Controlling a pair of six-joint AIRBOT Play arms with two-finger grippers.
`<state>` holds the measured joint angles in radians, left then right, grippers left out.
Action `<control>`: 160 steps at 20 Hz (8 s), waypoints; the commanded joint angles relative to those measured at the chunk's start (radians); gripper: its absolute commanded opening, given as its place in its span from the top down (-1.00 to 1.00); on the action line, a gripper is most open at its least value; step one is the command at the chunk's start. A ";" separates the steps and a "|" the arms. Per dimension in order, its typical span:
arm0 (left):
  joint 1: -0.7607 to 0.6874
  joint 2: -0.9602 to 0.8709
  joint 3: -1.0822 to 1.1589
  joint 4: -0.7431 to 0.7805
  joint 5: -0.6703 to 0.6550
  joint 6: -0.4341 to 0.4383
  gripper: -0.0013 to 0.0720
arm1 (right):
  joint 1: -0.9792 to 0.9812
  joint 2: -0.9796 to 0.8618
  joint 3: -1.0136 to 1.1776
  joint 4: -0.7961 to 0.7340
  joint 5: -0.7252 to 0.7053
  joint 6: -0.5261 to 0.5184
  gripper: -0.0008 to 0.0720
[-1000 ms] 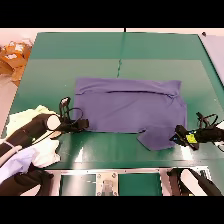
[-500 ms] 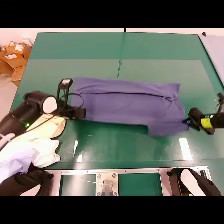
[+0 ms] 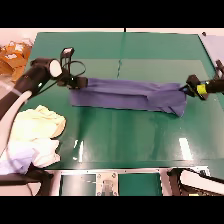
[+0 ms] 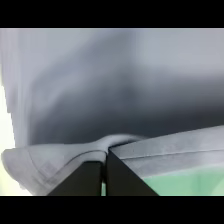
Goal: Fold the shirts.
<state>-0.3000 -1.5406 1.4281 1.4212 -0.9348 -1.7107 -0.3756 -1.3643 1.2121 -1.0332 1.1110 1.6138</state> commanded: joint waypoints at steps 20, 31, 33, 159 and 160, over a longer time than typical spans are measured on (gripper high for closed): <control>0.184 -0.369 0.625 -0.109 -0.476 0.055 0.90 | -0.280 -0.661 0.498 0.129 0.376 -0.369 -0.93; 0.137 -0.369 0.613 -0.294 -0.402 0.086 0.90 | -0.070 -0.720 0.644 0.274 0.468 -0.453 0.94; 0.068 -0.380 0.575 -0.303 -0.304 0.089 0.90 | -0.061 -0.683 0.734 0.274 0.503 -0.409 0.94; 0.201 0.253 0.041 -0.158 -0.501 0.129 0.90 | 0.200 0.237 -0.092 -0.354 0.157 0.125 0.94; 0.179 0.311 -0.063 -0.156 -0.465 0.106 0.90 | 0.254 0.237 -0.141 -0.353 0.152 0.109 0.94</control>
<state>-0.0639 -1.3758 1.6161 1.2331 -1.5013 -1.5440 -0.2901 -1.1271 1.1732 -1.3907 1.2583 1.7794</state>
